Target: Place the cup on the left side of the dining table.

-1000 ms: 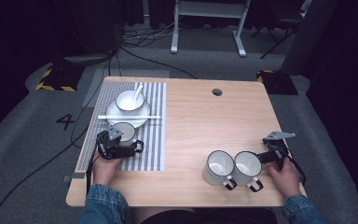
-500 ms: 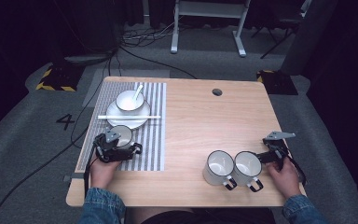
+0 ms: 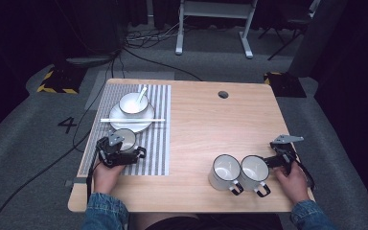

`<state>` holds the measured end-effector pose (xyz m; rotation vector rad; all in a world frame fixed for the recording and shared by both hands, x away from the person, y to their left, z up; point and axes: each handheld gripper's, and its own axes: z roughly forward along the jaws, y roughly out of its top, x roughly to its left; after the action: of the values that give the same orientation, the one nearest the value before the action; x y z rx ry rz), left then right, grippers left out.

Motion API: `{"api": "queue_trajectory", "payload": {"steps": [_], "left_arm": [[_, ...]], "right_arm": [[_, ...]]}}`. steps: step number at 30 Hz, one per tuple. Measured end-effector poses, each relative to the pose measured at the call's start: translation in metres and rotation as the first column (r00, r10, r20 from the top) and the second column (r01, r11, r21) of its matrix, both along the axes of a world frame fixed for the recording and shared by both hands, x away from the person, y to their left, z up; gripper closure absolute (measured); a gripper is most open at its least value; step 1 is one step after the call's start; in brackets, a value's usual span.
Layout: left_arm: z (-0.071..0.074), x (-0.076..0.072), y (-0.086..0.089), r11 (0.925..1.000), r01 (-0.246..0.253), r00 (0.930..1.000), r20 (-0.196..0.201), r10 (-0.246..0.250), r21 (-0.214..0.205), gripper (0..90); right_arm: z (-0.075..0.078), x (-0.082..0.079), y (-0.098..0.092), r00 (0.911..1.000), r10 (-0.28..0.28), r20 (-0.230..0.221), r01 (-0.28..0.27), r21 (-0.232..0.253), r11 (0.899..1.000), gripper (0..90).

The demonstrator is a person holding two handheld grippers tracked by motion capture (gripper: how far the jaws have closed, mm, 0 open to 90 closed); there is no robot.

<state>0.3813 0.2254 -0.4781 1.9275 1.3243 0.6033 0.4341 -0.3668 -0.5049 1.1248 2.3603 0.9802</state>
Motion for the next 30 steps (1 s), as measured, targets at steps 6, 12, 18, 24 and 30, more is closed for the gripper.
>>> {"api": "queue_trajectory", "payload": {"steps": [6,12,18,24,30], "left_arm": [[0.008,-0.012,0.000,0.9993,-0.033,0.9994,0.007,0.033,0.015,0.0],[0.013,-0.025,0.002,0.9987,-0.050,0.9980,0.039,0.050,0.010,0.0],[0.025,-0.046,0.006,0.9943,-0.035,0.9949,0.090,0.044,-0.101,0.0],[0.032,-0.063,0.008,0.9860,0.012,0.9917,0.128,0.009,-0.167,1.1],[0.035,-0.082,0.007,0.9901,0.057,0.9896,0.138,-0.039,-0.128,3.2]], "right_arm": [[0.000,0.000,0.000,1.0000,0.000,0.000,0.000,0.000,1.000,0.3],[0.000,0.000,0.000,1.0000,0.000,0.000,0.000,0.000,1.000,0.3],[0.000,0.000,0.000,1.0000,0.000,0.000,0.000,0.000,1.000,0.3],[0.000,0.000,0.000,1.0000,0.000,0.000,0.000,0.000,1.000,0.2],[0.000,0.000,0.000,1.0000,0.000,0.000,0.000,0.000,1.000,0.2]]}}
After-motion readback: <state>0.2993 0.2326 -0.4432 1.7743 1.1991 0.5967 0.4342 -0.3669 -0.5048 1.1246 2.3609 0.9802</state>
